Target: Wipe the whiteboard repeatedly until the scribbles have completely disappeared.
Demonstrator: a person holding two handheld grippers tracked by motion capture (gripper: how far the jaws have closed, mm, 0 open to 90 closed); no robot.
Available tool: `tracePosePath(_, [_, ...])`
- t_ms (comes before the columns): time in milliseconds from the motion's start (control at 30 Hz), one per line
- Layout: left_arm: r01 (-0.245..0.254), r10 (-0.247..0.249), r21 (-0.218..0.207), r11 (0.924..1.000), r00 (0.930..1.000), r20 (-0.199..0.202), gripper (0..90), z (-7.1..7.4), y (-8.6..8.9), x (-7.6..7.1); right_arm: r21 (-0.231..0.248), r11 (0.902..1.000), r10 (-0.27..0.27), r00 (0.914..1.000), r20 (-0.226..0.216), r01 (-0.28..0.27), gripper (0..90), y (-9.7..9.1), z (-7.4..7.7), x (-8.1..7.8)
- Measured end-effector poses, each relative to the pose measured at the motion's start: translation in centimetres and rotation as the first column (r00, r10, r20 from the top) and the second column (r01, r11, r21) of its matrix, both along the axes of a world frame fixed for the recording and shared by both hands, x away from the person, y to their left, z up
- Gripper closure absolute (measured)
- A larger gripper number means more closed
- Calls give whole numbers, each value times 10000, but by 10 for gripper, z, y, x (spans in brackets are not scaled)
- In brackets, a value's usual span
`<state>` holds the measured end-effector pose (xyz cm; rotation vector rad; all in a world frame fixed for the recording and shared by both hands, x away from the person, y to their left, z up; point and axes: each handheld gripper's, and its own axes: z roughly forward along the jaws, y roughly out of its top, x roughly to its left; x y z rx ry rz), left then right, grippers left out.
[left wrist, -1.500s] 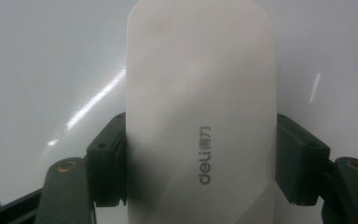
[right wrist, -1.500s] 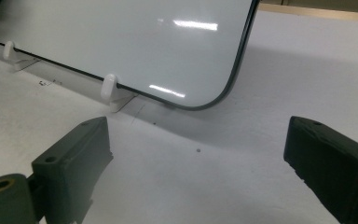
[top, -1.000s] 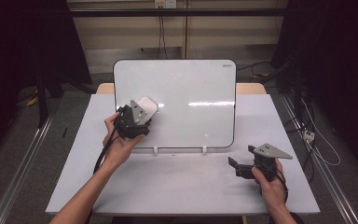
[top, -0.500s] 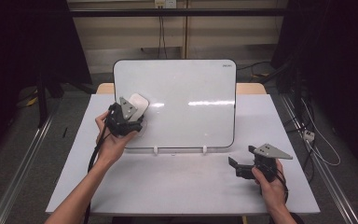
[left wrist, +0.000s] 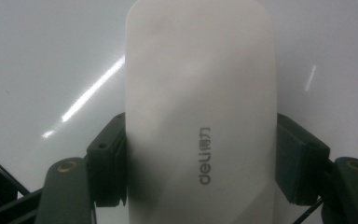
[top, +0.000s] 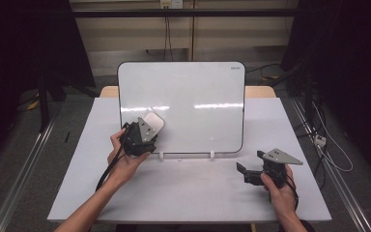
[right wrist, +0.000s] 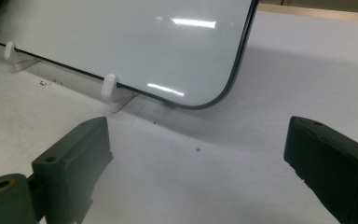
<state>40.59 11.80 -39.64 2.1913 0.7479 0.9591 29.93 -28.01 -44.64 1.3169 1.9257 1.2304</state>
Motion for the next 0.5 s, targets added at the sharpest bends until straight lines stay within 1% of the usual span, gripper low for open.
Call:
tracePosePath(33, [-34, 34, 10, 10000, 10000, 32, 309, 0, 0, 1, 4, 10000, 8, 10000, -1, -8, 74, 0, 0, 0])
tracePosePath(100, [5, -4, 71, 10000, 10000, -65, 309, 1, 1, 1, -4, 10000, 13, 10000, 5, -13, 73, 0, 0, 0])
tracePosePath(167, [-23, 23, 24, 10000, 10000, -61, 310, 3, 2, 2, 4, 10000, 39, 10000, 9, -39, 73, 0, 0, 0])
tracePosePath(233, [-127, 125, -167, 9998, 9999, -112, 310, 6, 4, 5, -8, 10000, 20, 10000, 13, -20, 74, 0, 0, 0])
tracePosePath(300, [-199, 196, -201, 9996, 9997, -158, 310, 11, 9, 10, 6, 10000, 23, 10000, 1, -23, 73, 0, 0, 0])
tracePosePath(333, [-262, 257, -325, 9991, 9995, -164, 310, 14, 11, 12, 4, 10000, 22, 10000, 6, -22, 73, 0, 0, 0])
tracePosePath(367, [-376, 373, -553, 9978, 9993, -63, 310, 15, 12, 15, -1, 10000, 20, 10000, 6, -20, 73, 0, 0, 0])
tracePosePath(400, [-363, 354, -461, 9983, 9992, -203, 310, 19, 16, 18, 2, 10000, 14, 10000, 5, -14, 73, 0, 0, 0])
tracePosePath(467, [-606, 601, -670, 9959, 9981, -95, 310, 25, 21, 23, -3, 10000, 7, 10000, 4, -7, 73, 0, 0, 0])
tracePosePath(500, [-704, 697, -726, 9949, 9975, -114, 310, 27, 23, 25, 1, 10000, 8, 10000, 5, -8, 73, 0, 0, 0])
